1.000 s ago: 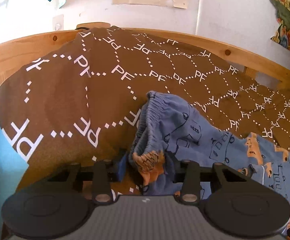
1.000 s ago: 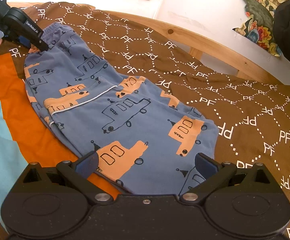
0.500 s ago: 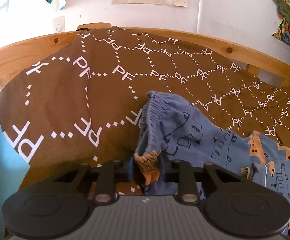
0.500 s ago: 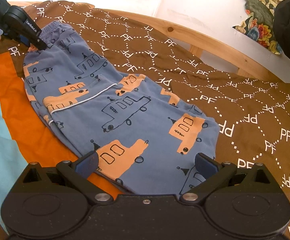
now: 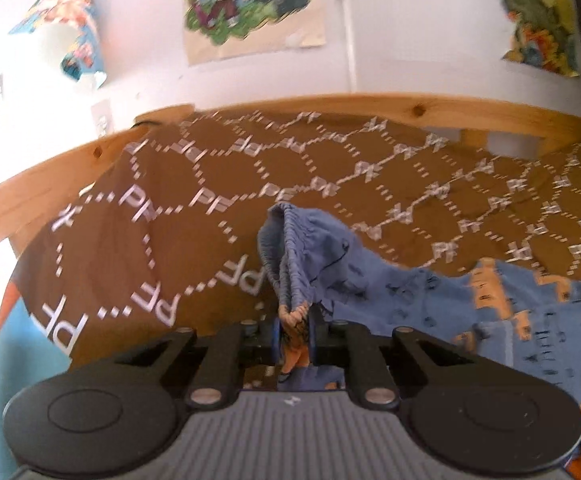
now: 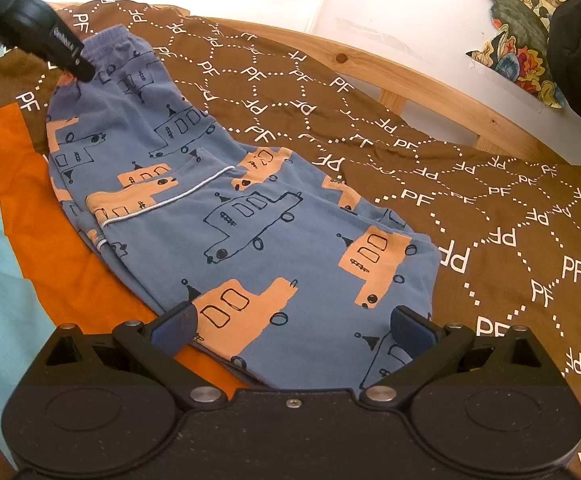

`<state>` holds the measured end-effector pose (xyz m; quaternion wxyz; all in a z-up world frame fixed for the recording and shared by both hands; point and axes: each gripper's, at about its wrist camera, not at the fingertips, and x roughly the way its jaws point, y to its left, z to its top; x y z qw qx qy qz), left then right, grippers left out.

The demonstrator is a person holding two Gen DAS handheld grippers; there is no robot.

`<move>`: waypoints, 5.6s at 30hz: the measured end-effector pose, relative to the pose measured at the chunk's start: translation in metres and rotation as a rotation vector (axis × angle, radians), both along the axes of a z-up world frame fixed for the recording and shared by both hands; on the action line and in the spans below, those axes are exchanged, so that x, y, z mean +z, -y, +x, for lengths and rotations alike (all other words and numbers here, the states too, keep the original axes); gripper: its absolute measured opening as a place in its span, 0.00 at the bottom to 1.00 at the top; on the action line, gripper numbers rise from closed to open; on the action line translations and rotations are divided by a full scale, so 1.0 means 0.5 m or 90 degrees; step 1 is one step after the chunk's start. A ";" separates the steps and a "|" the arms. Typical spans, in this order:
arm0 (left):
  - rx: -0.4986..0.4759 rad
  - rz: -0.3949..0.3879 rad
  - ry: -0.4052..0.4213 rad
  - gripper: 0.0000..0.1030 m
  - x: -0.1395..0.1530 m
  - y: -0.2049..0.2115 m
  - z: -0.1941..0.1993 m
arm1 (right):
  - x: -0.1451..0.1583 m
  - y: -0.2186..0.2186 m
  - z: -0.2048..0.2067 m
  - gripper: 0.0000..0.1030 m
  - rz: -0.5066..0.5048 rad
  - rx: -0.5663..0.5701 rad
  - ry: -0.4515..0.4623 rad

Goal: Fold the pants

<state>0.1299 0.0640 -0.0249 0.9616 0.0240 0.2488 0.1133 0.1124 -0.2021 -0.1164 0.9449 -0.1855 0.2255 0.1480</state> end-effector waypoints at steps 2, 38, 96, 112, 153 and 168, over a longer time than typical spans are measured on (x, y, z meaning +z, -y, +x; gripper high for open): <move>-0.017 -0.010 0.007 0.13 0.016 0.012 -0.007 | -0.001 0.001 0.000 0.99 0.002 0.000 -0.001; -0.387 0.129 -0.106 0.66 -0.124 0.402 -0.039 | 0.080 0.247 0.070 0.99 0.162 -0.205 0.044; -0.150 -0.089 -0.164 0.74 -0.086 0.213 0.014 | 0.080 0.201 0.098 0.99 0.219 -0.079 -0.131; -0.165 -0.070 -0.131 0.91 -0.067 0.180 -0.006 | 0.113 0.228 0.040 0.99 0.152 -0.123 -0.047; -0.204 -0.122 -0.131 0.99 -0.079 0.129 0.009 | 0.037 0.140 0.023 0.99 0.119 -0.132 -0.066; -0.222 -0.069 -0.181 1.00 -0.144 0.161 -0.052 | 0.000 0.125 0.026 0.99 0.124 -0.130 -0.119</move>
